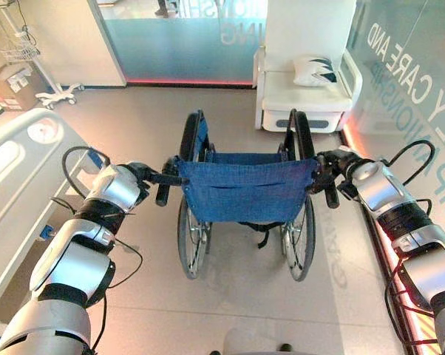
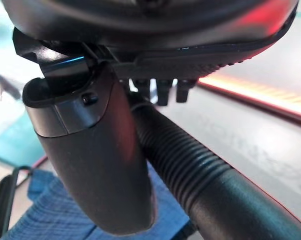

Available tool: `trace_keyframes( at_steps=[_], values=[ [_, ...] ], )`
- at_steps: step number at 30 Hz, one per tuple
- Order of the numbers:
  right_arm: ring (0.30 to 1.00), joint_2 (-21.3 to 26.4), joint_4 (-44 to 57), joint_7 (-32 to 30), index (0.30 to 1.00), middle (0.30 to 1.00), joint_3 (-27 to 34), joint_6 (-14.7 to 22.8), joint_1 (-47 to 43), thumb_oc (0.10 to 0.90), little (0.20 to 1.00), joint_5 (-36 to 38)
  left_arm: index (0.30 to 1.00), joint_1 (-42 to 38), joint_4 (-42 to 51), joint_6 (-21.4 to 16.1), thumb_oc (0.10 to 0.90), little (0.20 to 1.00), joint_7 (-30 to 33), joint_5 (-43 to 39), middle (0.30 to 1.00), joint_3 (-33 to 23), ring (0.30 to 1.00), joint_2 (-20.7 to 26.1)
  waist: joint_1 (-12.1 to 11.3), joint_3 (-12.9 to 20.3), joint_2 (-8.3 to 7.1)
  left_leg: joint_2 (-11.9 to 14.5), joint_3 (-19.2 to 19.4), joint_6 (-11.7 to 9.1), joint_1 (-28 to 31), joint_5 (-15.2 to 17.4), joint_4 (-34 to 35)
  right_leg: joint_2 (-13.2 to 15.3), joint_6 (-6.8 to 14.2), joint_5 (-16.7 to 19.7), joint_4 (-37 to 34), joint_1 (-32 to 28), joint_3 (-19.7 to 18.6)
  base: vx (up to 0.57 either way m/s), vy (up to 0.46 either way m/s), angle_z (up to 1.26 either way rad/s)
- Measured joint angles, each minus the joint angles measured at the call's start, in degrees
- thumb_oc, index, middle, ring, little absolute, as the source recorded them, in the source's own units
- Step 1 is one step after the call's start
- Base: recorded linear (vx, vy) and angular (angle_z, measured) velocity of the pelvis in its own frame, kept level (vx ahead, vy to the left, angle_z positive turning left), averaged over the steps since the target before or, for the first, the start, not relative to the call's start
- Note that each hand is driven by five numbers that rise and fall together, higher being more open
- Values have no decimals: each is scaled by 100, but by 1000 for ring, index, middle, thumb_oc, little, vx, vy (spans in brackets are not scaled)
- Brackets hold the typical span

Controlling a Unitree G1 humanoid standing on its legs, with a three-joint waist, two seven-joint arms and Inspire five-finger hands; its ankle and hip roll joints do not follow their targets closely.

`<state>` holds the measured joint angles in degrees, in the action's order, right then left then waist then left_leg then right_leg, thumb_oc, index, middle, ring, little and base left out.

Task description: Push the wheelchair next to the bed

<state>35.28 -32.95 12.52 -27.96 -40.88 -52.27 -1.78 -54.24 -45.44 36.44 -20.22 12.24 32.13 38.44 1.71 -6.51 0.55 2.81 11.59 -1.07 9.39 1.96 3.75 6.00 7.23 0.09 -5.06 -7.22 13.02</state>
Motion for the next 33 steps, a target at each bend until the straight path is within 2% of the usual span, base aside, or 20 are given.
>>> trace_keyframes(
  at_steps=[4, 9, 15, 19, 23, 29, 33],
  values=[
    [900, -86, -128, 10, 900, 900, -95, -109, -68, 800, 900, 12, 900, -134, -21, -374, 800, 900, -102, 889, 900, 527, 900, -36, 8, 49, -67, -1, 32, 0, 0, 0, 0, 0, -4, 4, 0, 8, -22, 0, 0, 0],
    [900, -242, -514, 161, 900, 900, -183, -139, -306, 800, 900, 12, 900, -197, -67, -620, 800, 900, -125, 1422, 900, 1032, 900, -90, 19, 80, -120, -1, 124, 0, 3, 0, 2, -1, -12, 21, 0, 46, -92, -6, -17, -7],
    [900, -431, -1118, 369, 900, 900, -182, -190, -594, 800, 900, -40, 900, -288, -341, -594, 800, 900, -201, 1508, 900, 1027, 900, -246, 16, 131, -162, -4, 133, 0, 6, 0, 3, -1, -12, 23, 0, 48, -133, -3, -4, -1],
    [900, -623, -1309, -323, 900, 900, -134, -539, -617, 800, 900, 502, 900, -334, -494, -595, 800, 900, -217, 1509, 900, 1027, 900, -323, 15, 147, -178, -7, 143, 0, 19, 0, 4, 3, -12, 24, 22, 50, -148, 0, 0, 0],
    [900, -768, -1461, -437, 900, 900, 38, -812, -620, 800, 900, 664, 900, -344, -550, -587, 800, 900, -217, 1510, 900, 1027, 900, -378, -2, 153, -168, -7, 143, 0, 19, 0, 3, 3, -13, 24, 27, 53, -153, 0, 0, 0],
    [900, -828, -2039, 894, 900, 900, 57, -824, -884, 800, 900, -347, 900, -336, -652, -605, 800, 900, -284, 1500, 900, 1033, 900, -476, -69, 256, -163, -7, 142, 0, 19, 0, 4, 3, -13, 24, 26, 50, -151, 0, 0, 0],
    [900, -838, -2249, 1164, 900, 900, 56, -820, -922, 800, 900, -446, 900, -321, -697, -614, 800, 900, -272, 1468, 900, 1037, 900, -554, -103, 317, -179, -6, 135, 0, 18, 0, -1, 4, -13, 23, 26, 43, -146, 0, 0, 0]
  ],
)
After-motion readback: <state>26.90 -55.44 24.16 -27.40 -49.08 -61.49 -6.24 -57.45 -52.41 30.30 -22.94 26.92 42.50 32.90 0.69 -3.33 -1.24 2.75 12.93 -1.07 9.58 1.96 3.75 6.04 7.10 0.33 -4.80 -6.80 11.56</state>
